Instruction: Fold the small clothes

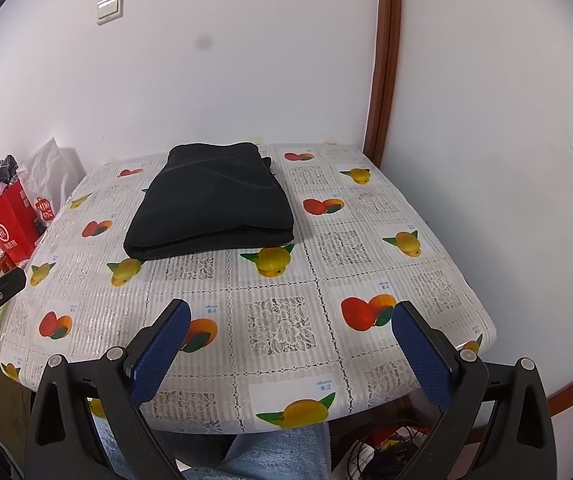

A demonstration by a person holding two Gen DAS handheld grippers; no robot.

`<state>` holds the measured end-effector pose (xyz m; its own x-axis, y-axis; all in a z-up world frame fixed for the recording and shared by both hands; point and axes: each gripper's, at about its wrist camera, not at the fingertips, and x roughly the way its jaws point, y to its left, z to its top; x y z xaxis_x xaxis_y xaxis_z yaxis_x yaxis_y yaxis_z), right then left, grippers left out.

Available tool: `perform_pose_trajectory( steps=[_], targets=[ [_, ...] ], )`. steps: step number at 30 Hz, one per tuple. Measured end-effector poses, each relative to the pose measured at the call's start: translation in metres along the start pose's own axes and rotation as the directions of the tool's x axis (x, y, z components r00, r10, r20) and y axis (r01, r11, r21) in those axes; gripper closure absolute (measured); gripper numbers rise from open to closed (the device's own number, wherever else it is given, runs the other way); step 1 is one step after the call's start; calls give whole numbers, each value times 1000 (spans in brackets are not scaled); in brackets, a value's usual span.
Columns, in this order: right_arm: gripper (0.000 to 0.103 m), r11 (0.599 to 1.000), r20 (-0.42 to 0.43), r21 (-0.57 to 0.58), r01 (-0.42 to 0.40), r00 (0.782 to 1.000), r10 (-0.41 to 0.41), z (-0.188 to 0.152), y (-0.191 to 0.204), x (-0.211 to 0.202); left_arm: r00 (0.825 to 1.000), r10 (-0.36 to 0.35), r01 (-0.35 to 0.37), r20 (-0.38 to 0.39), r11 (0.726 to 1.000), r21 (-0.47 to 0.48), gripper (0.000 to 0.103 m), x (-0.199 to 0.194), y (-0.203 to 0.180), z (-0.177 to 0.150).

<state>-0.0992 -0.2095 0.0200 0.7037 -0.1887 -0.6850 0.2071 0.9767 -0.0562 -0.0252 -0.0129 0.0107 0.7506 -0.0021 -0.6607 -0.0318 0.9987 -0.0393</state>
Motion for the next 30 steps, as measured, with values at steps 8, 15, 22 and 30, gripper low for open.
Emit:
perform_pose_trajectory(
  steps=[8, 15, 22, 30],
  targets=[
    [4, 1000, -10, 14, -5, 1000, 6, -1, -2, 2, 1000, 4, -4, 0, 1000, 1, 14, -1, -2, -1],
    [4, 1000, -8, 21, -5, 1000, 6, -2, -1, 2, 1000, 3, -3, -3, 1000, -2, 14, 0, -4, -1],
    [4, 1000, -9, 27, -4, 1000, 4, -3, -1, 1, 1000, 9, -9, -2, 1000, -8, 14, 1, -3, -3],
    [4, 1000, -1, 29, -9, 1000, 9, -3, -1, -2, 1000, 16, -15, 5, 1000, -16, 14, -1, -2, -2]
  ],
)
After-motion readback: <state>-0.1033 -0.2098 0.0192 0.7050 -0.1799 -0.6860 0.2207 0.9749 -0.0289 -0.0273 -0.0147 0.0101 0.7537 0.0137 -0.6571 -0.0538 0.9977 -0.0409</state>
